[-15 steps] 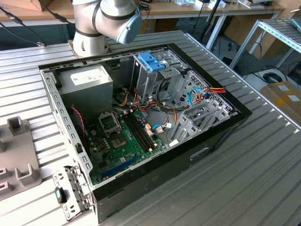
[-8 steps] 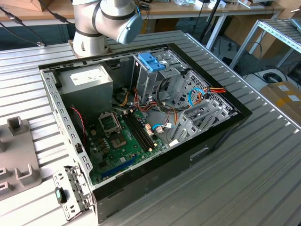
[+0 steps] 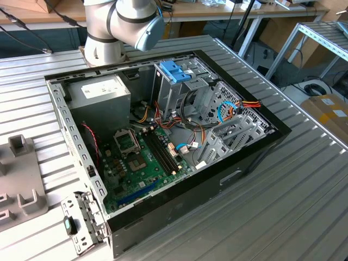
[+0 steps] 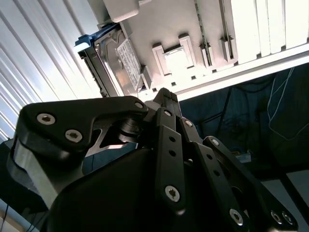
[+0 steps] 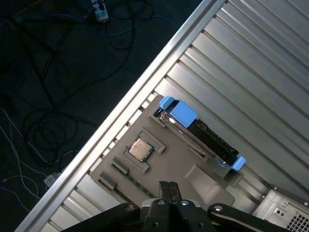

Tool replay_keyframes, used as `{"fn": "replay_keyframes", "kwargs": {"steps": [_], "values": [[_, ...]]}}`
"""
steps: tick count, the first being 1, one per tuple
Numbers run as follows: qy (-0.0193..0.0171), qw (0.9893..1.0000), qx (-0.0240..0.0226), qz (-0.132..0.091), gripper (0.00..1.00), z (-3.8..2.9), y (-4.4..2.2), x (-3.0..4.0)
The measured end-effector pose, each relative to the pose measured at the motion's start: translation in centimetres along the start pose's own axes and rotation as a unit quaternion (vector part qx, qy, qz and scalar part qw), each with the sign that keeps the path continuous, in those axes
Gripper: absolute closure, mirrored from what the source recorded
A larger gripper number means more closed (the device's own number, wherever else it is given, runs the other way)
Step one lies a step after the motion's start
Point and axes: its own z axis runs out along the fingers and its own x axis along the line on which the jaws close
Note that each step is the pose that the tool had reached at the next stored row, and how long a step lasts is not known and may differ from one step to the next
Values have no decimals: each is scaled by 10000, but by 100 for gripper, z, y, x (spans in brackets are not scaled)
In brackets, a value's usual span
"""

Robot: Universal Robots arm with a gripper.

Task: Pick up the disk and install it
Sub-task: 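Pick up the disk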

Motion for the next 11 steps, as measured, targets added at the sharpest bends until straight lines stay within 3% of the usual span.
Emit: {"fn": "replay_keyframes", "kwargs": {"steps": [11], "values": [[11, 9996, -7, -283, 90, 0, 0, 0]]}}
